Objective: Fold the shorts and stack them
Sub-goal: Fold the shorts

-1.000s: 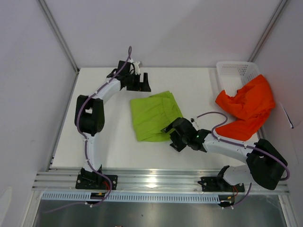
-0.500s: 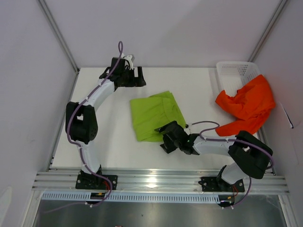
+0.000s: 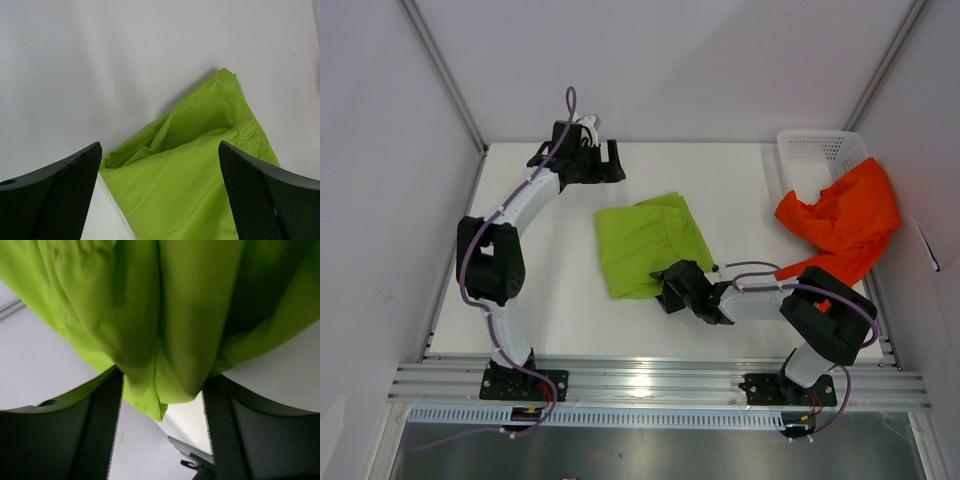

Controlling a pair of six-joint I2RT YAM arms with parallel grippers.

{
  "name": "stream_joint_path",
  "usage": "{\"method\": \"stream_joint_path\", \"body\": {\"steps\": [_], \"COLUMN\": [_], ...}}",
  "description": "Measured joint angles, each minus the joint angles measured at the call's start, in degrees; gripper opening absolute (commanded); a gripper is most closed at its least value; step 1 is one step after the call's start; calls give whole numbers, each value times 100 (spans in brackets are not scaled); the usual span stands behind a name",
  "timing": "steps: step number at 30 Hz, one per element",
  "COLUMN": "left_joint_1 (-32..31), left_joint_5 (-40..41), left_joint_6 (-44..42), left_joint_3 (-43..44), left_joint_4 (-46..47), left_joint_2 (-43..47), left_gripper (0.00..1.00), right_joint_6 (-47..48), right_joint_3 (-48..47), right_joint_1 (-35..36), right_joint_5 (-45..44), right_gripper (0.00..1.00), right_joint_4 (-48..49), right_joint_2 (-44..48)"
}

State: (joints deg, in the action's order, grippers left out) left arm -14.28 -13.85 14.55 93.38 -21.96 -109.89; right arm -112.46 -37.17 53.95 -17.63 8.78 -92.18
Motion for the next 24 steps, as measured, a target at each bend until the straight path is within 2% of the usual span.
{"method": "stream_joint_path", "body": {"steps": [2, 3, 5, 7, 9, 14, 18, 24], "left_joint_1": [7, 11, 20, 26, 28, 28, 28, 28], "left_joint_5": [13, 15, 17, 17, 17, 17, 15, -68], "left_joint_6": [0, 2, 2, 0, 2, 4, 59, 170], "left_joint_3": [0, -2, -9, -42, -98, -409, -778, -1349], "left_joint_4": [0, 2, 2, 7, 13, 50, 127, 345], "left_joint_2": [4, 7, 9, 13, 20, 72, 173, 317], "left_gripper": [99, 99, 99, 99, 99, 99, 99, 99], "right_joint_6": [50, 74, 205, 361, 625, 1705, 3091, 4793], "right_joint_3": [-39, -70, -177, -310, -428, -743, -1147, -466], "right_joint_1": [-85, -131, -264, -374, -452, -592, -872, -1989], "right_joint_5": [-7, -9, -4, -9, -17, 173, 588, 1705], "right_gripper": [38, 23, 20, 7, 0, 0, 0, 0], "right_joint_4": [-85, -160, -380, -605, -782, -1224, -1725, -1268], "right_joint_2": [-70, -101, -181, -223, -223, -236, -422, 7]}}
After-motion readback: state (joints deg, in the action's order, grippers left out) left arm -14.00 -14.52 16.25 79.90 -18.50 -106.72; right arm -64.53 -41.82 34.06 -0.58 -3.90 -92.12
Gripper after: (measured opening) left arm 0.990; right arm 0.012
